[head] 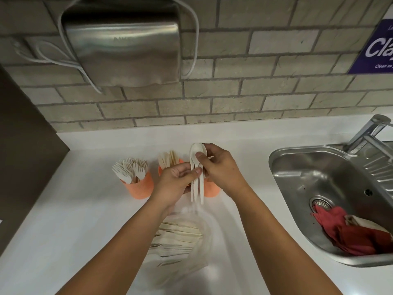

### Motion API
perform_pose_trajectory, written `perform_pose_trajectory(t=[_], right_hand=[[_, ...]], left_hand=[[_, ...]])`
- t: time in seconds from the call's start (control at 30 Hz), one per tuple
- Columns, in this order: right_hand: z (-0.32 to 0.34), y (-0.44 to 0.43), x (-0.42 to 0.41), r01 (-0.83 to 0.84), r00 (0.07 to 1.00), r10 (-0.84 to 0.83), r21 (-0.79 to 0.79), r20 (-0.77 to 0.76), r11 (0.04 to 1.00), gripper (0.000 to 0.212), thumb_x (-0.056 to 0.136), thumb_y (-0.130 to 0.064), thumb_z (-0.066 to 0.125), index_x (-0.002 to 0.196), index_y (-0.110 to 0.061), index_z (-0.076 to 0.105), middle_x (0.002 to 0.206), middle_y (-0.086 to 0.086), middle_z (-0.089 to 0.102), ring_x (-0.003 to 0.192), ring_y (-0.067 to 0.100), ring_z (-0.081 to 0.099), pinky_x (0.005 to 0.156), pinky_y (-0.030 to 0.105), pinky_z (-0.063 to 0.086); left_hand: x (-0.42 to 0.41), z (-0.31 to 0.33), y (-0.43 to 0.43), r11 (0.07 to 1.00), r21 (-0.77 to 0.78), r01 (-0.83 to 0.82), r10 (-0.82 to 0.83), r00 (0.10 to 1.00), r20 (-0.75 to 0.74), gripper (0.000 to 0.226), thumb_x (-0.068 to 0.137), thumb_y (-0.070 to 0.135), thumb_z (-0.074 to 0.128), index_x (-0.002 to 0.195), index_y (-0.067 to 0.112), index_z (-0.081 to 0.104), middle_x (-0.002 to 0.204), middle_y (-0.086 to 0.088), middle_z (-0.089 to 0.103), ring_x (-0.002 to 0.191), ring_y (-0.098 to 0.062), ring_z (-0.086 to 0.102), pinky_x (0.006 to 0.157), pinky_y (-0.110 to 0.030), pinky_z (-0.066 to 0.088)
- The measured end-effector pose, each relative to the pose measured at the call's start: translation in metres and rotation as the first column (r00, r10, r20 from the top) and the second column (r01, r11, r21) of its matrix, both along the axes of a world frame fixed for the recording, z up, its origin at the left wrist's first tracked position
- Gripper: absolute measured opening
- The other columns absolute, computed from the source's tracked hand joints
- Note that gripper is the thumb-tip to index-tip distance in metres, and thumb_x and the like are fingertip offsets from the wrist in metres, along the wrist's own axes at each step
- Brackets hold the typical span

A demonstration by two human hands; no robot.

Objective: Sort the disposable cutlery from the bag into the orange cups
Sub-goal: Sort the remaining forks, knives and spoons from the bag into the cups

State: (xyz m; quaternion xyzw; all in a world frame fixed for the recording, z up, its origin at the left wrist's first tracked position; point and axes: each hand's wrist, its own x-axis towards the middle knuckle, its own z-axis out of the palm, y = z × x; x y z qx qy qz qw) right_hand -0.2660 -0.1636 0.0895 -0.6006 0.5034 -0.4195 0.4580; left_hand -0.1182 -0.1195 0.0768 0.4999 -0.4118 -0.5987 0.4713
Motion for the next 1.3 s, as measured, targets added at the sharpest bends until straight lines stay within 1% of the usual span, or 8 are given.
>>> perform_pose_trajectory(t=[0.2, 0.3, 0.43, 0.63, 0.8, 0.97, 1.13, 1.3], right_hand=[[0.004, -0.005, -0.006, 0.121, 0.988, -0.128, -0.074, -0.084, 0.99, 0.012, 0.094, -0.019, 0.066, 0.1, -0.024, 0.076, 0.078, -0.01, 0.07, 0.071, 0.018, 0.07, 0.07, 0.036, 0.059], [0.01, -0.011, -0.015, 0.234, 0.97, -0.24, -0.111, -0.046, 0.966, 0.021, 0.094, -0.014, 0.063, 0.107, -0.027, 0.074, 0.086, -0.002, 0.072, 0.068, 0.02, 0.072, 0.071, 0.036, 0.06], [0.017, -0.02, -0.03, 0.354, 0.93, -0.368, -0.244, -0.013, 0.903, 0.026, 0.095, -0.012, 0.057, 0.11, -0.028, 0.07, 0.087, 0.003, 0.07, 0.064, 0.018, 0.073, 0.059, 0.019, 0.052], [0.007, -0.031, -0.03, 0.328, 0.901, -0.415, -0.426, -0.128, 0.843, 0.023, 0.097, -0.014, 0.054, 0.107, -0.027, 0.07, 0.091, 0.0, 0.055, 0.07, 0.025, 0.069, 0.068, 0.031, 0.054], [-0.009, -0.03, -0.02, 0.227, 0.89, -0.358, -0.407, -0.283, 0.885, 0.029, 0.097, -0.009, 0.055, 0.117, -0.023, 0.07, 0.092, 0.001, 0.058, 0.075, 0.016, 0.062, 0.073, 0.024, 0.049], [0.001, -0.023, -0.016, 0.176, 0.917, -0.291, -0.379, -0.274, 0.909, 0.036, 0.093, -0.011, 0.059, 0.123, -0.028, 0.069, 0.113, -0.001, 0.061, 0.099, 0.013, 0.06, 0.084, 0.024, 0.046], [0.031, -0.016, -0.011, 0.165, 0.986, -0.168, -0.231, 0.005, 0.959, 0.024, 0.098, -0.025, 0.062, 0.12, -0.03, 0.071, 0.116, -0.012, 0.067, 0.103, 0.002, 0.063, 0.084, 0.015, 0.05], [0.036, -0.013, -0.01, 0.106, 0.994, -0.106, -0.217, 0.012, 0.97, 0.021, 0.095, -0.015, 0.065, 0.104, -0.032, 0.075, 0.079, -0.016, 0.064, 0.064, 0.018, 0.056, 0.061, 0.016, 0.048]], left_hand=[[0.0, 0.0, 0.001, 1.0, 0.015, 0.024, -0.025, 0.999, 0.043, 0.019, 0.102, 0.019, 0.064, 0.109, 0.008, 0.078, 0.105, -0.01, 0.08, 0.092, -0.021, 0.077, 0.082, -0.032, 0.062], [0.003, -0.001, -0.003, 0.999, 0.015, -0.041, 0.041, 0.999, 0.016, 0.017, 0.1, 0.017, 0.068, 0.092, 0.003, 0.076, 0.103, 0.0, 0.08, 0.088, -0.019, 0.075, 0.085, -0.038, 0.063], [0.01, 0.0, -0.01, 0.99, -0.026, -0.139, 0.14, 0.989, 0.04, 0.019, 0.098, 0.007, 0.069, 0.094, -0.009, 0.061, 0.075, 0.006, 0.061, 0.071, -0.006, 0.063, 0.073, -0.028, 0.062], [0.015, 0.007, -0.019, 0.969, -0.148, -0.196, 0.216, 0.967, 0.133, 0.064, 0.09, 0.012, 0.08, 0.143, 0.037, 0.055, 0.088, -0.007, 0.065, 0.08, -0.018, 0.07, 0.064, -0.029, 0.059], [0.012, 0.017, -0.03, 0.953, -0.224, -0.206, 0.251, 0.948, 0.198, 0.055, 0.092, 0.026, 0.08, 0.138, 0.045, 0.057, 0.086, -0.004, 0.071, 0.072, -0.023, 0.067, 0.06, -0.039, 0.06], [0.011, 0.024, -0.042, 0.95, -0.265, -0.164, 0.232, 0.94, 0.25, 0.05, 0.095, 0.026, 0.076, 0.134, 0.052, 0.059, 0.093, -0.003, 0.074, 0.086, -0.037, 0.072, 0.077, -0.058, 0.063], [0.009, 0.024, -0.048, 0.965, -0.259, -0.039, 0.094, 0.975, 0.204, 0.065, 0.086, 0.018, 0.084, 0.141, 0.042, 0.059, 0.092, -0.009, 0.077, 0.073, -0.032, 0.06, 0.07, -0.046, 0.052], [0.003, 0.027, -0.043, 0.967, -0.255, 0.01, 0.027, 0.99, 0.141, 0.069, 0.086, -0.001, 0.08, 0.145, 0.022, 0.053, 0.086, -0.011, 0.078, 0.055, -0.008, 0.062, 0.057, -0.018, 0.048]])
